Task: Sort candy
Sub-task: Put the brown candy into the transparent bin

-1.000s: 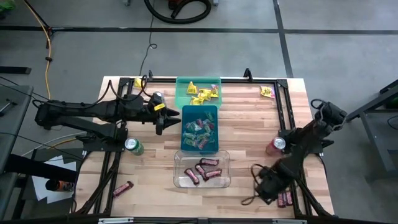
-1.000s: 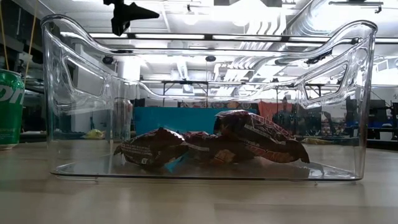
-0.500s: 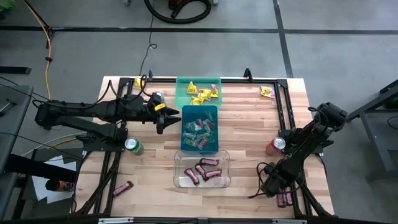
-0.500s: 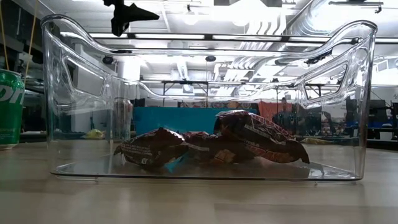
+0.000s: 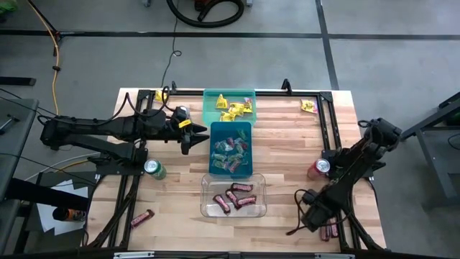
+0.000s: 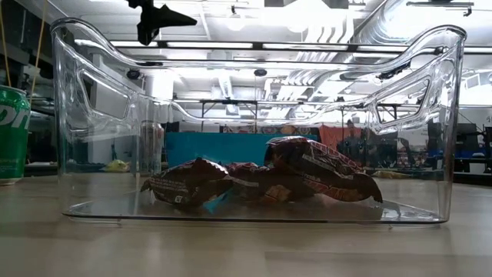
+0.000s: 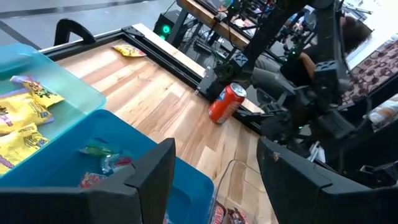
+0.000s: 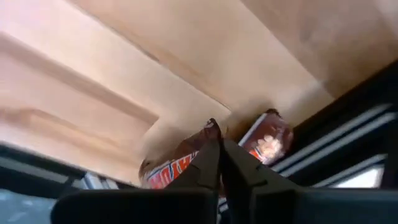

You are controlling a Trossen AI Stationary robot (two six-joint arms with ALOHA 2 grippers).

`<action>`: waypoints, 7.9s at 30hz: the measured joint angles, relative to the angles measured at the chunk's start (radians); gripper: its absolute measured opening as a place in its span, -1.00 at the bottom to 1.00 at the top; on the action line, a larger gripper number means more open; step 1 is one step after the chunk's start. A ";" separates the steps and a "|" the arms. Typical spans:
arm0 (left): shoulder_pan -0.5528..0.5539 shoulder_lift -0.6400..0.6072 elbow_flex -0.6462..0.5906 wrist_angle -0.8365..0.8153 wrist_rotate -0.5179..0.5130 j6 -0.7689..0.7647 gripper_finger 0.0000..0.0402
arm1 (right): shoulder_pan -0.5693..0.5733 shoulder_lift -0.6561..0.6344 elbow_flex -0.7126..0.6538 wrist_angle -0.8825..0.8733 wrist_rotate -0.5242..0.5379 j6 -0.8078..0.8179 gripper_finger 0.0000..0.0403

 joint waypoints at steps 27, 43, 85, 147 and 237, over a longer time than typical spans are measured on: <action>0.000 0.000 -0.001 0.003 -0.002 0.000 0.05 | -0.503 -0.129 0.438 0.274 0.427 -1.204 -1.00; -0.002 0.000 -0.001 0.057 0.069 -0.030 0.05 | -0.532 0.105 0.436 0.258 0.350 -1.267 -0.48; -0.612 0.301 0.486 -0.903 0.245 -0.288 0.05 | -0.780 -0.100 0.519 -0.072 0.588 -1.473 0.09; -1.095 0.455 -0.233 -0.368 0.263 -1.129 -0.02 | -0.794 -0.100 0.518 -0.089 0.624 -1.463 0.09; -0.130 0.082 0.168 -0.084 0.126 0.285 -0.07 | -0.099 -0.278 -0.136 0.075 -0.144 0.234 0.09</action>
